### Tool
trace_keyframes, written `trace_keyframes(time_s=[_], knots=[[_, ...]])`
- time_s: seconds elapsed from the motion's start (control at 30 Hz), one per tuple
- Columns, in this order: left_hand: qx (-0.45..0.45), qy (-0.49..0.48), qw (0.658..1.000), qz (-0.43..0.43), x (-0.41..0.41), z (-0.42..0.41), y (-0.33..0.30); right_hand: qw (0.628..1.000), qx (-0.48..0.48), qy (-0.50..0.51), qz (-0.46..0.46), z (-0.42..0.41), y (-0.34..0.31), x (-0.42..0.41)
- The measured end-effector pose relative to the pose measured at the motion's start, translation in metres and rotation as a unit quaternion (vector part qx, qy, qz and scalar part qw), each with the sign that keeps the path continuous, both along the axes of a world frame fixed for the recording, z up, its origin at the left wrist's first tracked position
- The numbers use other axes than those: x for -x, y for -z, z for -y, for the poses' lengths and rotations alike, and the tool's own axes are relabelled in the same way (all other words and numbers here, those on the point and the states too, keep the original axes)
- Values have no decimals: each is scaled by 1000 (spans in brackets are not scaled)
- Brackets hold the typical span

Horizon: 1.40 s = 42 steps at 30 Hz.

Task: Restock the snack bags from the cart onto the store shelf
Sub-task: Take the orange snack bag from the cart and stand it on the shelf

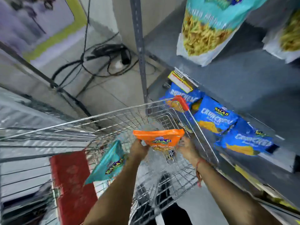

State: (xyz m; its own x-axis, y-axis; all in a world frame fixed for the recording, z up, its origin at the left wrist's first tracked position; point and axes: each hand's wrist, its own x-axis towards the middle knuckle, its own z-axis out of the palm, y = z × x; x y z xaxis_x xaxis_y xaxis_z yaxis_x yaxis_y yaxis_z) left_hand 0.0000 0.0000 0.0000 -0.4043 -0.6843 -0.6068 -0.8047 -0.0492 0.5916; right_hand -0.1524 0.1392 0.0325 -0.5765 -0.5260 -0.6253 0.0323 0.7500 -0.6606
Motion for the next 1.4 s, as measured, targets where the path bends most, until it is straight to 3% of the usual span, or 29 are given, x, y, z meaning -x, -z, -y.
trace_keyframes(time_s=[0.27,0.57,0.7,1.0,1.23,1.4], knots=[[52,-112,992,-17,12,-14,-3,988,9,-23,-150,2,12,10],[110,-102,976,-158,-19,-24,-95,984,119,28,-126,-28,-58,-8],[152,-68,952,-257,-22,-35,-181,961,220,104,-128,-48,-140,-30],[244,23,863,-441,6,-77,-385,875,368,197,-247,-120,-347,-34],[130,62,815,-561,38,-129,-508,793,453,239,-329,-190,-481,-36],[67,92,790,-603,55,-166,-536,785,455,250,-339,-237,-506,-32]])
